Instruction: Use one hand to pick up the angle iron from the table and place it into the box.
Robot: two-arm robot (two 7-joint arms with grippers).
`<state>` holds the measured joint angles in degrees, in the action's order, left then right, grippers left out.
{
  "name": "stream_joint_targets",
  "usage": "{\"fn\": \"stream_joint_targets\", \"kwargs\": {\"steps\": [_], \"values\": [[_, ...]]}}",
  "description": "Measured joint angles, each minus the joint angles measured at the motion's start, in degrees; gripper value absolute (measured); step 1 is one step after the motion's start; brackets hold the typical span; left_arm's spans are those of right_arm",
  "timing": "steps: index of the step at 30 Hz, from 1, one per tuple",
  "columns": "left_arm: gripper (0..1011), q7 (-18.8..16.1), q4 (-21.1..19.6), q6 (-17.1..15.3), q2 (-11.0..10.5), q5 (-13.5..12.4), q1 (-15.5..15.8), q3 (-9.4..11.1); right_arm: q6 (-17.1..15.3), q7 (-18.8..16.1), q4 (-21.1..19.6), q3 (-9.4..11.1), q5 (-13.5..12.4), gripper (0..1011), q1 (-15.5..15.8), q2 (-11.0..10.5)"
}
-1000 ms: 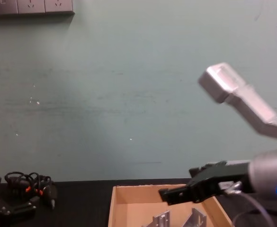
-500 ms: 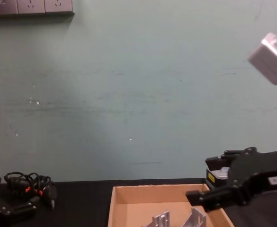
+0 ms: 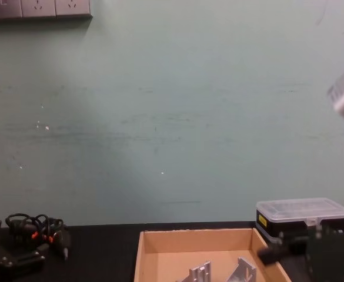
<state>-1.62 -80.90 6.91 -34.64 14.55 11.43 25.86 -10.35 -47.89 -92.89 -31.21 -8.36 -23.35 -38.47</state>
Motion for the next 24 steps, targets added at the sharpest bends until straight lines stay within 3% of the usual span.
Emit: {"fn": "stream_joint_targets", "kwargs": {"steps": [11, 24], "values": [[1000, 0.0, 0.0, 0.0, 0.0, 0.0, 0.0, 0.0, 1.7, -4.4, 3.6, -6.0, 2.4, 1004, -2.9, -0.8], [1000, 0.0, 0.0, 0.0, 0.0, 0.0, 0.0, 0.0, 2.0, -5.0, 8.1, -10.9, 3.7, 1004, -6.3, 2.6]]}}
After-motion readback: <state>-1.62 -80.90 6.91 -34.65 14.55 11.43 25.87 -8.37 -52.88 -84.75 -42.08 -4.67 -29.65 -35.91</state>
